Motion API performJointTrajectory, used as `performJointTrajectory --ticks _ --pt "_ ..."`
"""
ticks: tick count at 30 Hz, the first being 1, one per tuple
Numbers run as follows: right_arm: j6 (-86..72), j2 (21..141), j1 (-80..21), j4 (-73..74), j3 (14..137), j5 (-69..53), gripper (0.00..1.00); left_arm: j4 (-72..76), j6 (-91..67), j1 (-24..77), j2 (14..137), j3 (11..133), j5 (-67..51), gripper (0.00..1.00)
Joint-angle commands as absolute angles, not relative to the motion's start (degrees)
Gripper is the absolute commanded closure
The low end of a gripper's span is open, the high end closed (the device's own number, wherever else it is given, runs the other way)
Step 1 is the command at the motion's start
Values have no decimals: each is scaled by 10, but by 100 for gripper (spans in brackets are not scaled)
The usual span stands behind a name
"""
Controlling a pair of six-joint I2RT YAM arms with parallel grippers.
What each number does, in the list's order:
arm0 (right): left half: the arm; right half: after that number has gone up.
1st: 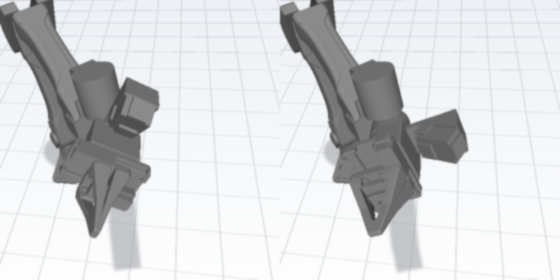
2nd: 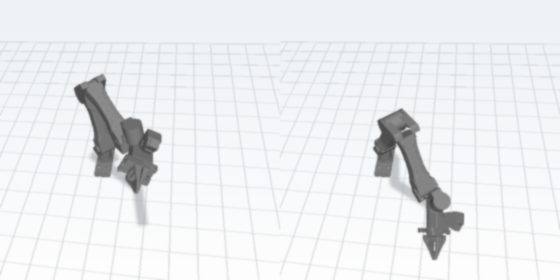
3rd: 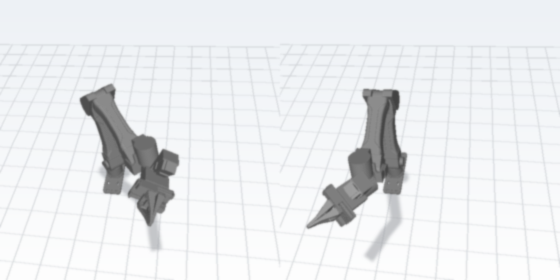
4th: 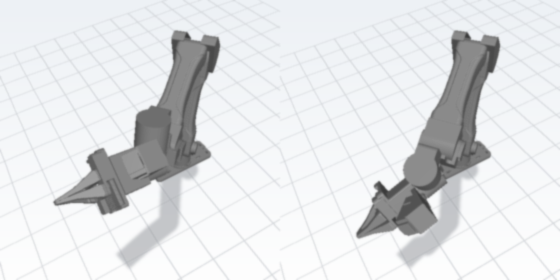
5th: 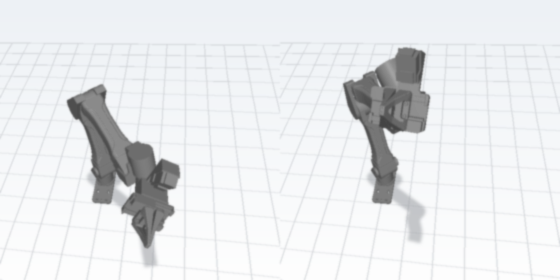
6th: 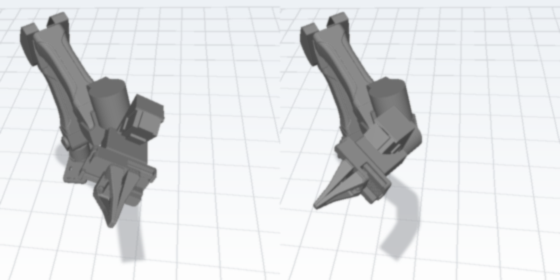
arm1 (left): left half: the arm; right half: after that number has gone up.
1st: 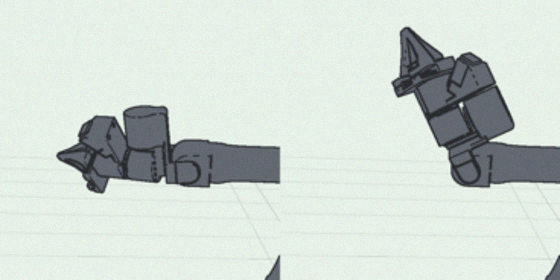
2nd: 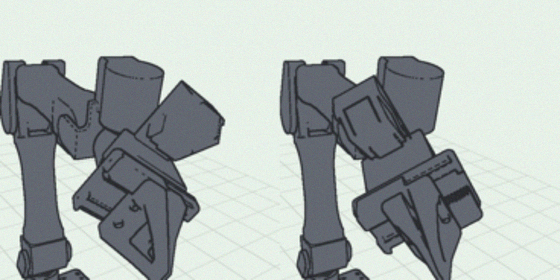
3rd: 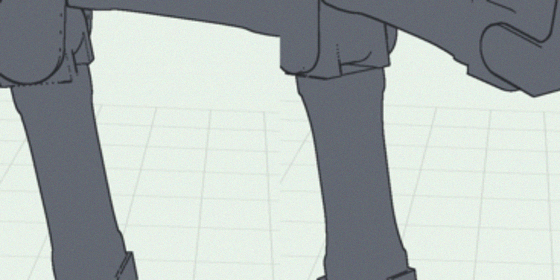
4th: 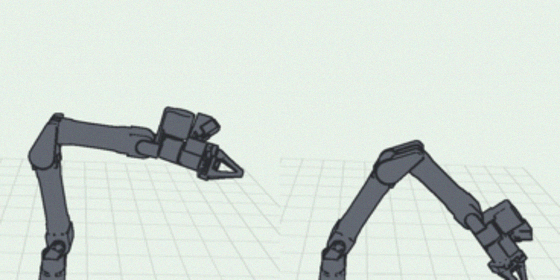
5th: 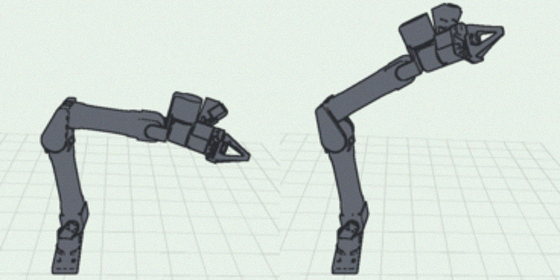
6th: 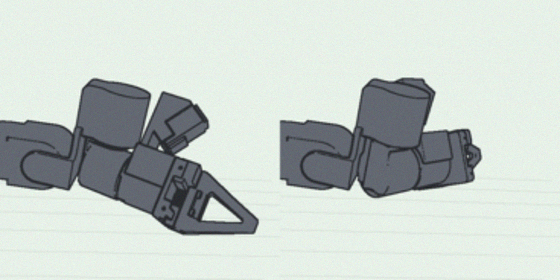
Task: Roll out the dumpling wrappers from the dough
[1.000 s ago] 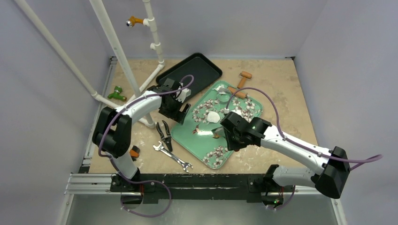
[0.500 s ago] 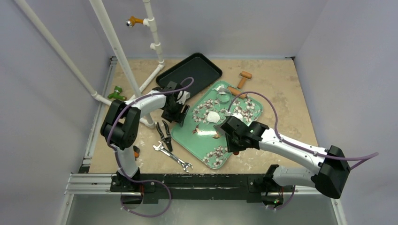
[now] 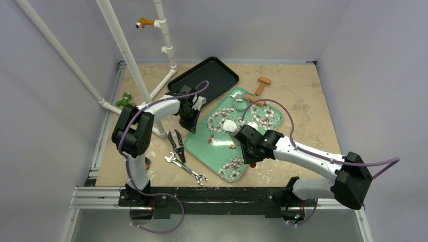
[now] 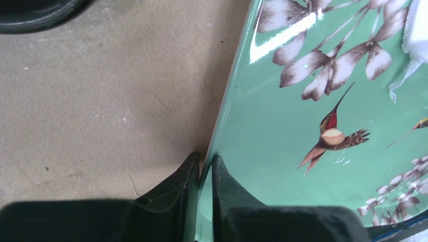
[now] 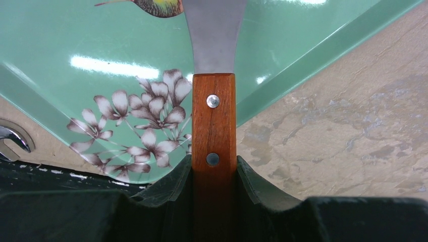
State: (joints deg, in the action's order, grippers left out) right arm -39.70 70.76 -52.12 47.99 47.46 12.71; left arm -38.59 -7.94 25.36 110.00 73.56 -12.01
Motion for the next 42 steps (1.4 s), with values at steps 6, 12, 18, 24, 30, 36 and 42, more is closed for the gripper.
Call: performJointTrajectory --ticks 6,12,18,24,30,36,42 --pt "-365 740 -522 421 483 123 100 -382 -82 255 1124 728 -143 100" --pt "-387 743 -521 436 487 132 100 -382 -81 255 1122 728 -142 100" --pt "-457 692 -503 468 461 168 100 -380 -79 255 1119 726 -146 100" --pt "-438 685 -476 465 487 169 100 -378 -79 255 1119 725 -148 100" --pt "-389 720 -481 472 478 164 100 -377 -77 255 1116 727 -146 100" --pt "-353 715 -489 472 460 145 100 -376 -78 254 1120 729 -150 100" --pt "-324 760 -503 458 494 157 100 -373 -76 254 1114 726 -153 100"
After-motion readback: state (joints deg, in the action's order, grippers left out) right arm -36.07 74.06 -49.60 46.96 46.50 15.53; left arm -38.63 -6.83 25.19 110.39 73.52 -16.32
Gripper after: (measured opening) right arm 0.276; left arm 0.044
